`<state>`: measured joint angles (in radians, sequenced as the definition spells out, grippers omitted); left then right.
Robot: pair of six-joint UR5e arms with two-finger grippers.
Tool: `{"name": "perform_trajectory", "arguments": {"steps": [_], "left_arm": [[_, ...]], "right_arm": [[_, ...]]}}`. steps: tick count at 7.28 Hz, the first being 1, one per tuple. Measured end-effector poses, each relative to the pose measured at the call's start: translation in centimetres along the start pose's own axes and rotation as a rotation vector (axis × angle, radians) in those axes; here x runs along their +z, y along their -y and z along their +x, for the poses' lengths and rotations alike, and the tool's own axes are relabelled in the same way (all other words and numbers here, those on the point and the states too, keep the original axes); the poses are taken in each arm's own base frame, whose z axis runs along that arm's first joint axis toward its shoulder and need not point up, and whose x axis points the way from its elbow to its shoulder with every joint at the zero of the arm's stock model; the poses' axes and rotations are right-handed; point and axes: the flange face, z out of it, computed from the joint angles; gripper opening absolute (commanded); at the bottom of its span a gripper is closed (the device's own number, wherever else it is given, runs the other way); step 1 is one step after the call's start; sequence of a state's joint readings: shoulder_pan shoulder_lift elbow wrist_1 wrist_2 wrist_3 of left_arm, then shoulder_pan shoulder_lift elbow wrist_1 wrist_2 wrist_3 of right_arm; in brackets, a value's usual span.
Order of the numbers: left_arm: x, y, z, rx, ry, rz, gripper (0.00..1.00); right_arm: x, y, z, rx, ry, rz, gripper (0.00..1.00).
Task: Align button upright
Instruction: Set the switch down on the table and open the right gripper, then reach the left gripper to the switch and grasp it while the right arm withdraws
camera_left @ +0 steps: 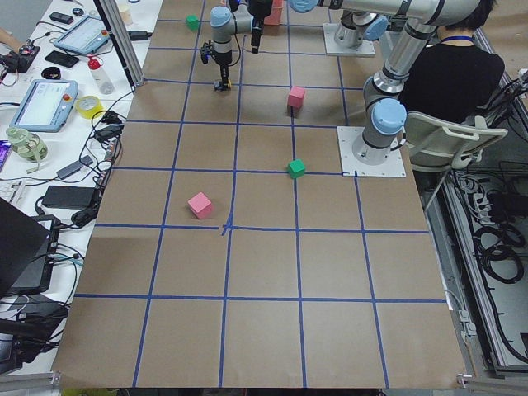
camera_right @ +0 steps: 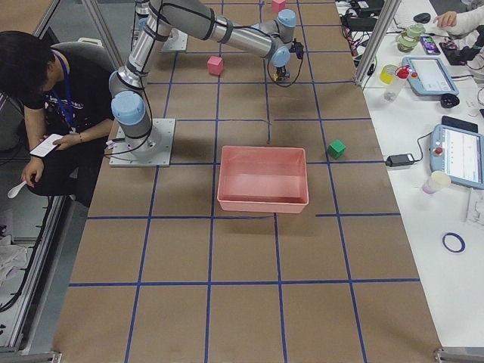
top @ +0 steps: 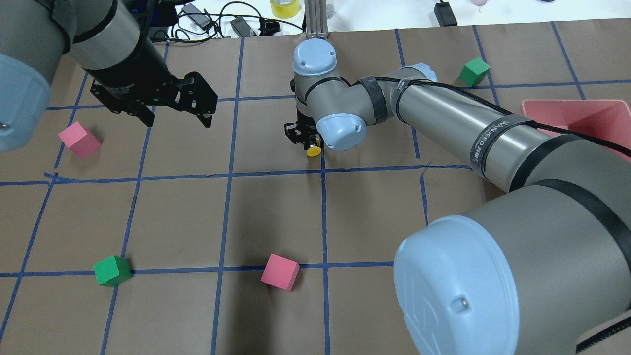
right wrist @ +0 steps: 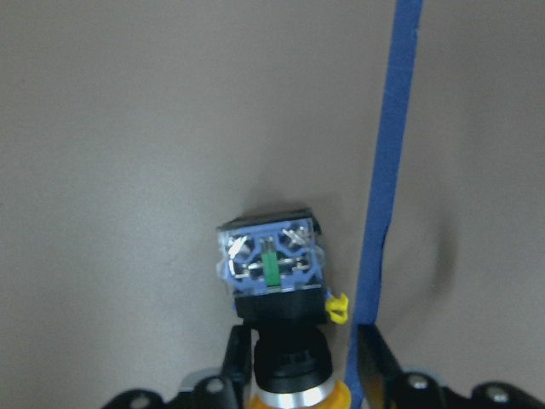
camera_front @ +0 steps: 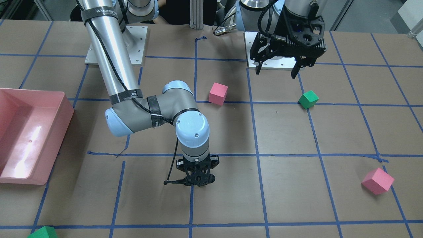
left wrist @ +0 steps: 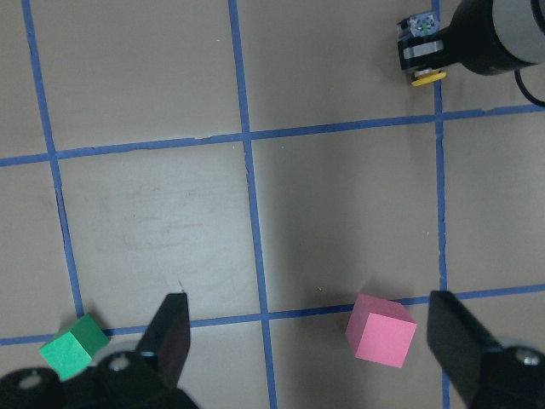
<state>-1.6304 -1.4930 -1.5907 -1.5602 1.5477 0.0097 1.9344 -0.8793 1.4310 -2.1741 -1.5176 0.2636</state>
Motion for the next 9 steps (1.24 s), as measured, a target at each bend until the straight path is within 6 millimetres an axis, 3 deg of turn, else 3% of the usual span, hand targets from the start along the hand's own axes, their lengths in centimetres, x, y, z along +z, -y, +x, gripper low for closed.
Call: {"name": "perform_trajectory", "arguments": {"steps": [2, 4, 6, 8, 9], "left_arm": [[0.6, -0.5, 0.0, -0.03, 0.004, -0.058, 1.0], [1.0, -0.1, 0.0, -0.036, 0.001, -0.077, 1.0], [4.1, 0.5, 0.0, -0.045, 0.0, -0.113, 1.0], [8.1, 1.8, 0.7, -0.133, -0.002, -0.017, 1.0], [9.8, 1.9, 2.2, -0.183, -0.007, 0.034, 1.0]], "right_arm": [[-2.0, -0.2, 0.3, 0.004, -0.003, 0.023, 1.0], [-6.6, -1.0, 3.1, -0.029, -0.05, 0.04, 1.0], [-11.8, -1.6, 10.7, -0.07, -0.102, 0.037, 1.0], [-17.2, -3.5, 19.5, 0.031, -0.105, -0.046, 1.0], [-19.6, -5.0, 21.6, 0.071, -0.074, -0.094, 1.0]]}}
